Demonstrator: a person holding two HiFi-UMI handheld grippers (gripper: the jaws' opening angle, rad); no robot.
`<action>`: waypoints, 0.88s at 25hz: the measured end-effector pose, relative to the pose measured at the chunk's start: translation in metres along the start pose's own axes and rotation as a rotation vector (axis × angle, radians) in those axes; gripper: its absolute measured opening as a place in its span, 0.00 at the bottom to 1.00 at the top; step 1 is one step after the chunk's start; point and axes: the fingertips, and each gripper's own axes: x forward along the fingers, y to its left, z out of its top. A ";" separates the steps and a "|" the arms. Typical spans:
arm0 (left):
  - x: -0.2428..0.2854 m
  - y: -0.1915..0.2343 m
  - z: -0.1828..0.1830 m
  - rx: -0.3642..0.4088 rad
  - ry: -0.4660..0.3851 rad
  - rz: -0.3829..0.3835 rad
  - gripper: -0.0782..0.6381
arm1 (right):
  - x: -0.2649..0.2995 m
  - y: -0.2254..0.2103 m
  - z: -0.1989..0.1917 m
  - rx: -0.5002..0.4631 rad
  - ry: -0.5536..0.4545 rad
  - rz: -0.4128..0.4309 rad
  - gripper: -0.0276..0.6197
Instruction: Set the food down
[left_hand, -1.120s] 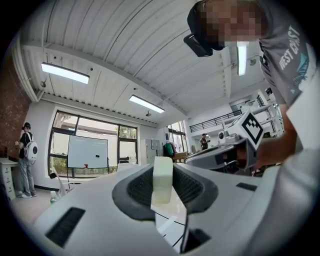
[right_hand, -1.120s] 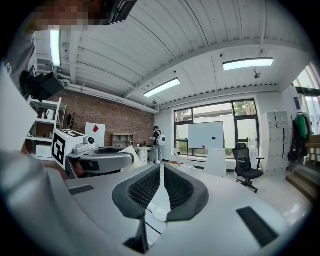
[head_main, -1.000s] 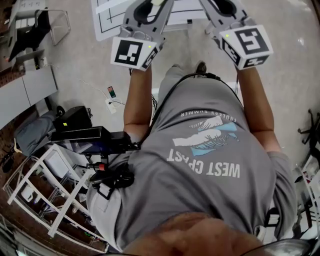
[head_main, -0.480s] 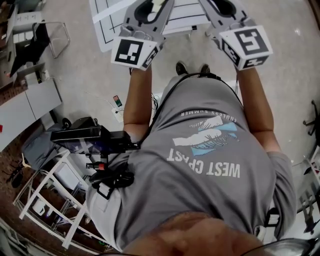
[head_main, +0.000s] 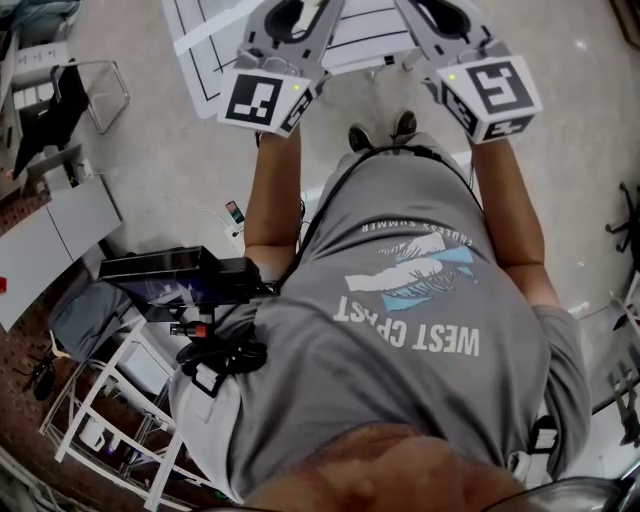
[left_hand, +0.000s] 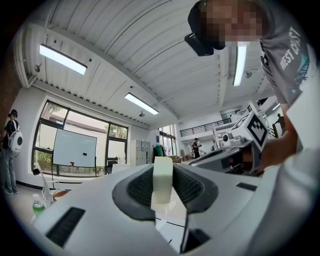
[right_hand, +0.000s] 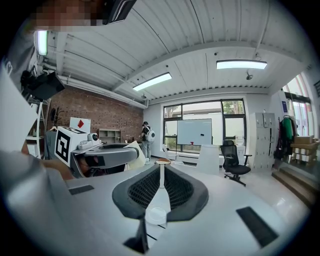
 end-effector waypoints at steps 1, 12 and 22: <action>0.004 0.001 0.000 -0.001 0.002 0.002 0.25 | 0.001 -0.004 0.000 0.000 0.002 0.002 0.06; 0.054 0.000 -0.010 0.026 0.036 0.048 0.25 | 0.013 -0.060 0.003 -0.004 -0.029 0.062 0.06; 0.073 0.003 -0.019 0.028 0.065 0.082 0.25 | 0.025 -0.081 -0.004 0.010 -0.024 0.110 0.06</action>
